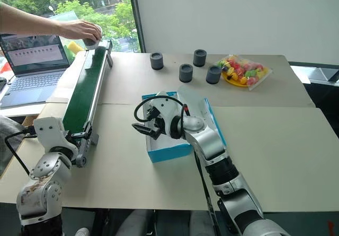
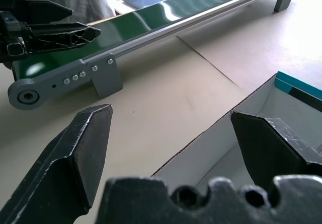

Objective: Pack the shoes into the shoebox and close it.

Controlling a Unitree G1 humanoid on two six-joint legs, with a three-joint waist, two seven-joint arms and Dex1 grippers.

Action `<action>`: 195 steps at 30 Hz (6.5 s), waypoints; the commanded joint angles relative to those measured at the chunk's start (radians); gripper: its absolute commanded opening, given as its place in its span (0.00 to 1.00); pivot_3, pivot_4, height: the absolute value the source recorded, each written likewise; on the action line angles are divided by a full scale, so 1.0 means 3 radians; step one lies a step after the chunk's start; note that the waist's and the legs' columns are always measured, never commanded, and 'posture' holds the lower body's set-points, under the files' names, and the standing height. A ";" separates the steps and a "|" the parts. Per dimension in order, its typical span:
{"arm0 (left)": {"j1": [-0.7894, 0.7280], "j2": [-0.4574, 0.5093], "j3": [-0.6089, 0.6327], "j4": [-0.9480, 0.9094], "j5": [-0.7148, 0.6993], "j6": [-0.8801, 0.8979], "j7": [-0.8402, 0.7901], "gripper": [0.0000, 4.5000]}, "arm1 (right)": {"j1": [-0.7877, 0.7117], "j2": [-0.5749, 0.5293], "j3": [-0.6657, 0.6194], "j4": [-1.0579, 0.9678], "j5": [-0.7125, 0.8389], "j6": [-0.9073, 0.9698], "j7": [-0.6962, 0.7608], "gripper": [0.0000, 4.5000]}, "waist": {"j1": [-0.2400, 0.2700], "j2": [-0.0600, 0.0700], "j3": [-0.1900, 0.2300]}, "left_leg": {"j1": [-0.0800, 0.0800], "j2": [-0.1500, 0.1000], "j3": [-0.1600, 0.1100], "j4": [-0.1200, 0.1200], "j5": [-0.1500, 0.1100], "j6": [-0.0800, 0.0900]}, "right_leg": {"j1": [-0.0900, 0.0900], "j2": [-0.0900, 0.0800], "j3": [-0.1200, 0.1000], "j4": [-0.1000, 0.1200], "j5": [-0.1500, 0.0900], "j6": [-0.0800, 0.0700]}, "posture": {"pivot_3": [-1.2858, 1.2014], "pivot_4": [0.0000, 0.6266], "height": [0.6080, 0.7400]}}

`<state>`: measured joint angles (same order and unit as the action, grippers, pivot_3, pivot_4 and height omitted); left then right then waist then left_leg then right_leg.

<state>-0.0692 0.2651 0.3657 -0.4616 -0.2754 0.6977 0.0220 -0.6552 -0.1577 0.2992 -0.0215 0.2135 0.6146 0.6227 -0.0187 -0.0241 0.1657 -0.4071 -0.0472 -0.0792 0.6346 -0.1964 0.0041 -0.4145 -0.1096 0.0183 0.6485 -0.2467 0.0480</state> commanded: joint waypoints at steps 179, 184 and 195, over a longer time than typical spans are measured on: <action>-0.0362 -0.0114 -0.1243 -0.0590 0.0261 -0.0432 -0.0618 0.81 | -0.0830 0.0827 -0.2043 0.0991 0.2815 0.1460 -0.1515 0.12 | -0.0080 -0.0006 0.0001 | -0.0029 0.0029 0.0017 0.0020 -0.0002 0.0004 | -0.0022 0.0030 0.0008 0.0004 0.0011 -0.0010 | 0.52 0.24 0.91; -0.0212 0.0059 -0.1462 -0.0622 0.0436 -0.0471 -0.0728 1.00 | -0.1010 0.0782 -0.2302 0.1201 0.2746 0.1046 -0.1753 0.12 | -0.0078 -0.0006 0.0001 | -0.0029 0.0029 0.0017 0.0020 -0.0002 0.0004 | -0.0022 0.0030 0.0009 0.0004 0.0012 -0.0010 | 0.52 0.24 0.91; 0.0291 0.0282 -0.1454 -0.1052 0.0223 -0.0403 -0.1063 1.00 | -0.1714 -0.0256 -0.1809 0.1759 0.2098 0.1937 -0.1643 0.12 | -0.0081 -0.0005 0.0002 | -0.0031 0.0033 0.0032 0.0019 -0.0003 0.0006 | -0.0024 0.0031 0.0011 0.0000 0.0011 -0.0012 | 0.52 0.24 0.91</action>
<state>0.0129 0.3379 -0.0871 -0.7147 -0.1815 0.5831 -0.2622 -1.1401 -0.2302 -0.2736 0.5085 0.8503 1.1151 0.1047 -0.0429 -0.0254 0.1663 -0.4160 -0.0362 -0.0694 0.6402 -0.1977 0.0064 -0.4215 -0.0995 0.0222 0.6483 -0.2432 0.0441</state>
